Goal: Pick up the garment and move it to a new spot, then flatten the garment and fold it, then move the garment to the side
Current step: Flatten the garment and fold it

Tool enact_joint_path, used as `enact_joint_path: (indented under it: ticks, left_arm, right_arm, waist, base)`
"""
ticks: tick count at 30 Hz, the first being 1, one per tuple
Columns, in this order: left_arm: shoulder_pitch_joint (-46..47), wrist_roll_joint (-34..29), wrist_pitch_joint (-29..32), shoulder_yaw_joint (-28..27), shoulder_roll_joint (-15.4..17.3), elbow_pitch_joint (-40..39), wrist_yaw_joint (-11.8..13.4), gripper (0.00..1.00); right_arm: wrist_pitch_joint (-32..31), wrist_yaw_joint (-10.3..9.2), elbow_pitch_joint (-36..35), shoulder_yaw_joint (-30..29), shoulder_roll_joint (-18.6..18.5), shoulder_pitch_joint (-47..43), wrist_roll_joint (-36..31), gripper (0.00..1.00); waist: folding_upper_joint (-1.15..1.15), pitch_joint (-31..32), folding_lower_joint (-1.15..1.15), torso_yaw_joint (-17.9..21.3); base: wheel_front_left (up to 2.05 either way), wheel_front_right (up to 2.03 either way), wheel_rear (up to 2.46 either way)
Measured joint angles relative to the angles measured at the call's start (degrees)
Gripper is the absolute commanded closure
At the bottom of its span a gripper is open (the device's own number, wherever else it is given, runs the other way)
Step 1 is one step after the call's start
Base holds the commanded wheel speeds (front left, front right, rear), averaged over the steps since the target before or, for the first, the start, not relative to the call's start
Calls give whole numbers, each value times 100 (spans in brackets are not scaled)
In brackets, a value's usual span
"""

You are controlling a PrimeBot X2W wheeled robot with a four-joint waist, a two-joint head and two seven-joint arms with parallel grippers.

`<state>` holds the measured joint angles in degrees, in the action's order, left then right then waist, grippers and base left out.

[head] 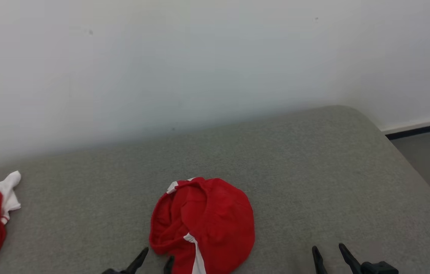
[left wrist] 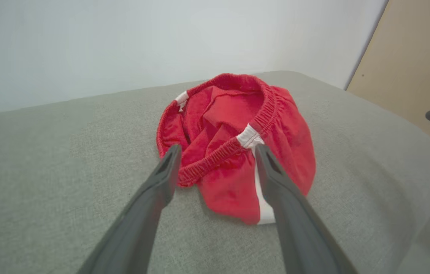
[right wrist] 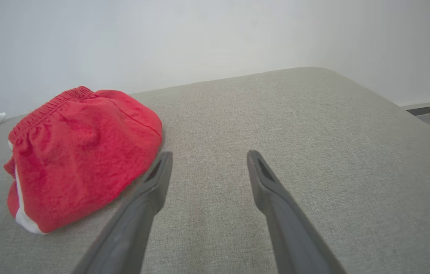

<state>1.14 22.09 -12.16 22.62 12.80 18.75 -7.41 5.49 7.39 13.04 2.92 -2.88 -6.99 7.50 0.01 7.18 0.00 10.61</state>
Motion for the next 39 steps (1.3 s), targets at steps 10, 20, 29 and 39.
enact_joint_path:
  ticks: [10,20,29,39]
  left_arm:
    - [855,323,224,625,377,414,-1,0]
    - [1258,622,550,1089,743,684,-1,0]
    - [1625,1169,862,1872,948,603,-1,100]
    - [2920,1769,198,1990,215,-75,0,100]
  right_arm:
    - [66,0,32,-20,-2,17,58,0]
    - [143,0,135,55,-2,93,126,0]
    - [159,0,181,105,-1,126,157,0]
    - [155,0,193,110,-1,136,149,0]
  waist:
    - [0,-269,1,768]
    - [0,-510,1,1066]
    - [-1,-512,1,1055]
    - [-1,-441,0,956]
  base:
    - [0,0,0]
    - [0,0,0]
    - [0,0,0]
    - [0,0,0]
